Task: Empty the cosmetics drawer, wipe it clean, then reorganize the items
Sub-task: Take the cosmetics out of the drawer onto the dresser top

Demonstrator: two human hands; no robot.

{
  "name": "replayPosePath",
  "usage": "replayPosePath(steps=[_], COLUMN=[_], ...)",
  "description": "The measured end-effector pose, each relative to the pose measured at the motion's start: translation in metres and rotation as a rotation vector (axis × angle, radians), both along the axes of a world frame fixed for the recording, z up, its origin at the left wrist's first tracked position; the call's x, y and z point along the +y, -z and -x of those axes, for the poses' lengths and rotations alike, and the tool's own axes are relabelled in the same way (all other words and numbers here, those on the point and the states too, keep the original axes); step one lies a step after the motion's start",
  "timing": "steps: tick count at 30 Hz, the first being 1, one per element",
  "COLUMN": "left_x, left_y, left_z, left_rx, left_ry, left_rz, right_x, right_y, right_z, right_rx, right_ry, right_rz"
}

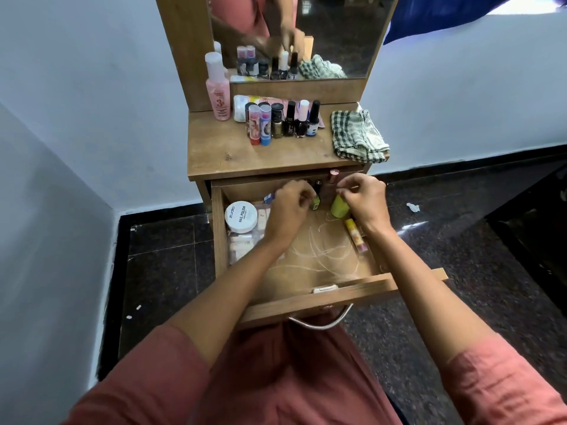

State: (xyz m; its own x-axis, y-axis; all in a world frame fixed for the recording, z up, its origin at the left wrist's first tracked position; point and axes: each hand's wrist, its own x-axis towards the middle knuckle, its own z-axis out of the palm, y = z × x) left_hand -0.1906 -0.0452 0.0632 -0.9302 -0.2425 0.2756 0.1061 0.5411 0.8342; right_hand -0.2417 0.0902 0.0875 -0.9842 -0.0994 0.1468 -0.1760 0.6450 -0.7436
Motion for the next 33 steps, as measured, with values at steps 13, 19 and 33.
replayPosePath(steps=[13, 19, 33], left_x=[0.070, 0.075, 0.063], left_y=[0.038, 0.050, 0.050], left_z=[-0.003, 0.003, 0.004], left_rx=[-0.090, 0.004, 0.175], left_ry=[0.634, 0.801, 0.848], left_rz=[0.661, 0.853, 0.954], right_x=[0.056, 0.056, 0.058], right_y=[0.022, 0.022, 0.028], right_z=[0.005, 0.009, 0.013], right_rx=[0.096, 0.119, 0.129], right_ry=[-0.434, -0.545, -0.623], right_rz=[-0.968, -1.230, -1.352])
